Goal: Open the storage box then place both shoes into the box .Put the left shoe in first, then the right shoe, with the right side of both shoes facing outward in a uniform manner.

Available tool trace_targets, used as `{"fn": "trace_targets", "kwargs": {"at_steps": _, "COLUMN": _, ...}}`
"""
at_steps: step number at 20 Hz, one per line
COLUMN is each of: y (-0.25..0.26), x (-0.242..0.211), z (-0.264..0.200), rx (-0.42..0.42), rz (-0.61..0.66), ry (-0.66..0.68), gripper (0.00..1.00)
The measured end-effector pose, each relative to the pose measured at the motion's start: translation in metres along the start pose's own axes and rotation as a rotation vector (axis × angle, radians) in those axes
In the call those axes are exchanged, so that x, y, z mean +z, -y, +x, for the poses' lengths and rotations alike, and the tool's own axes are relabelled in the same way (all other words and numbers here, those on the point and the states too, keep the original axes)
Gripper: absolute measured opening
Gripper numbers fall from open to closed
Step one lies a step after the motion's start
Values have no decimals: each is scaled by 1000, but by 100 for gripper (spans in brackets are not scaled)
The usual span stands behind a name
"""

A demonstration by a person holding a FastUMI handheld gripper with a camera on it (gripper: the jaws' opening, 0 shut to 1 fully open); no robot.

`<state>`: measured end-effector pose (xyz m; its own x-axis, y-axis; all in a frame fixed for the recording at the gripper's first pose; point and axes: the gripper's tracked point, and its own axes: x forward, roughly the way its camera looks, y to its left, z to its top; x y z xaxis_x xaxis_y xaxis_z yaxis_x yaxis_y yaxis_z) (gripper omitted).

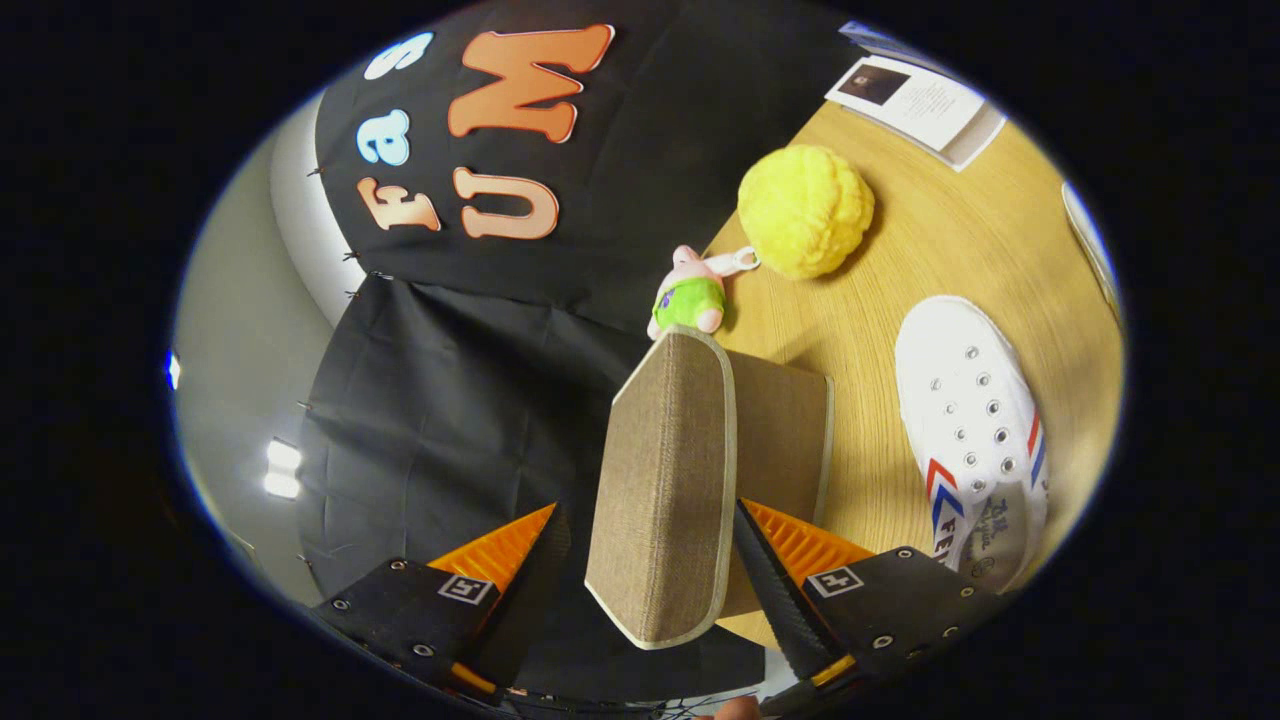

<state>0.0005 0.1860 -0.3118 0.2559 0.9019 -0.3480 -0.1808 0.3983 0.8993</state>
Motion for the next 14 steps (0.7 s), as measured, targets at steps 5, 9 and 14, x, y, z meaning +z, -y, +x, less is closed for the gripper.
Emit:
{"fn": "trace_targets", "kwargs": {"at_steps": 5, "y": 10, "x": -18, "z": 19, "rx": 73, "rz": 105, "ry": -90, "gripper": 98}}
{"fn": "trace_targets", "kwargs": {"at_steps": 9, "y": -4, "x": -30, "z": 25, "rx": 176, "rz": 153, "ry": -128, "gripper": 97}}
{"fn": "trace_targets", "kwargs": {"at_steps": 14, "y": -3, "x": -33, "z": 37, "rx": 203, "rz": 222, "ry": -142, "gripper": 97}}
